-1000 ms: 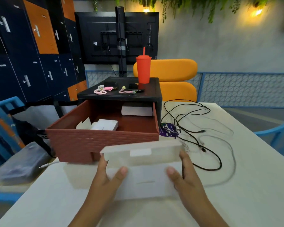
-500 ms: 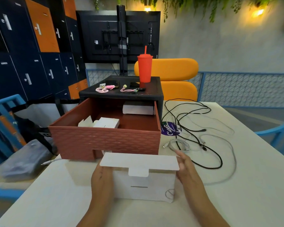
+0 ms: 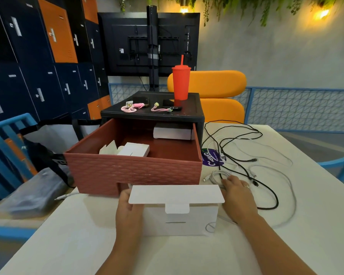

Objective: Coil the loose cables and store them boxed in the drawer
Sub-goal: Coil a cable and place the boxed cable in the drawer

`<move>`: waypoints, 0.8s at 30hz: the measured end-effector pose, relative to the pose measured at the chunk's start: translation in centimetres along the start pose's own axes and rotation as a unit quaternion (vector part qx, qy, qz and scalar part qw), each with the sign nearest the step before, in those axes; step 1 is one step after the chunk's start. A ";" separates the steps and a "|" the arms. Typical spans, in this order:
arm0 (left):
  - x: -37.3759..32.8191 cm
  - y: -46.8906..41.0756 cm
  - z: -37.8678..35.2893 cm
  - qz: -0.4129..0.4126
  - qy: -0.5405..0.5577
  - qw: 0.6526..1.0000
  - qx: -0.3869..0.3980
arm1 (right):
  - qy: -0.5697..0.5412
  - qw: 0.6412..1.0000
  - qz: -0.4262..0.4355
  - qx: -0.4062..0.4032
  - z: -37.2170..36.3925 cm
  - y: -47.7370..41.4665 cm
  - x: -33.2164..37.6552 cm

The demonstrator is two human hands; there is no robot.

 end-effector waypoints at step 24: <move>0.8 0.9 0.6 -0.138 -0.016 0.989 0.042 | -0.472 0.858 -0.109 -0.171 5.5 7.2 -4.8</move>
Point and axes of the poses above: each hand's wrist, its own y-axis away from the middle knuckle, its own z-axis out of the back of the hand, x = y × z, the point moved 4 cm from there along -y, towards the middle knuckle, and after that the axes turned 8 degrees about -z, right-handed, at the moved point
